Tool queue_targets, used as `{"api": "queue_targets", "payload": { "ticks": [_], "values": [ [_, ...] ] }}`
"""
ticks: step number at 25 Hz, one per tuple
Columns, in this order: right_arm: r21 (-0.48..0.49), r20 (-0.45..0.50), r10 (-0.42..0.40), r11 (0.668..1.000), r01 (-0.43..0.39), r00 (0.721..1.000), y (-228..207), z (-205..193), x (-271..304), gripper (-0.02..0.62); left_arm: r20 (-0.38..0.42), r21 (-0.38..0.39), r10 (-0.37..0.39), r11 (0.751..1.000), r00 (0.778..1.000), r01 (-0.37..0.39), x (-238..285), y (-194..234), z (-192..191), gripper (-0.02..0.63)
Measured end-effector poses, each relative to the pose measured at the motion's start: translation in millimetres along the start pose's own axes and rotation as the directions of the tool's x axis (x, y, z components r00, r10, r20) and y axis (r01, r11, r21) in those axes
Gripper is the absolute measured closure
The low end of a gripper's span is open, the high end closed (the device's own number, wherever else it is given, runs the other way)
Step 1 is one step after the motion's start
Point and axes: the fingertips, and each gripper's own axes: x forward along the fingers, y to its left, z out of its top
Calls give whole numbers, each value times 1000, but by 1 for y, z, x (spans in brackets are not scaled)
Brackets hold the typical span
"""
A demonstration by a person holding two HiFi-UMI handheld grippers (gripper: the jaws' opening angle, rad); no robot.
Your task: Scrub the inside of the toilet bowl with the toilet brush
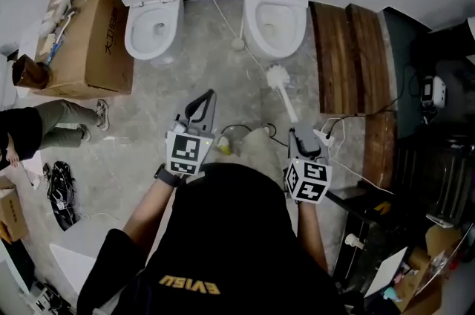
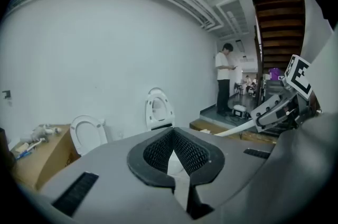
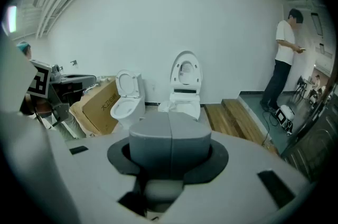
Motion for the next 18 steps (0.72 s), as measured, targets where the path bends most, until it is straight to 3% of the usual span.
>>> {"api": "queue_targets", "payload": {
  "ticks": [18],
  "values": [
    [6, -37, -40, 999, 41, 998, -21, 20, 6, 436, -7, -30, -42, 999, 999, 42, 40, 4, 4, 588]
  ]
}}
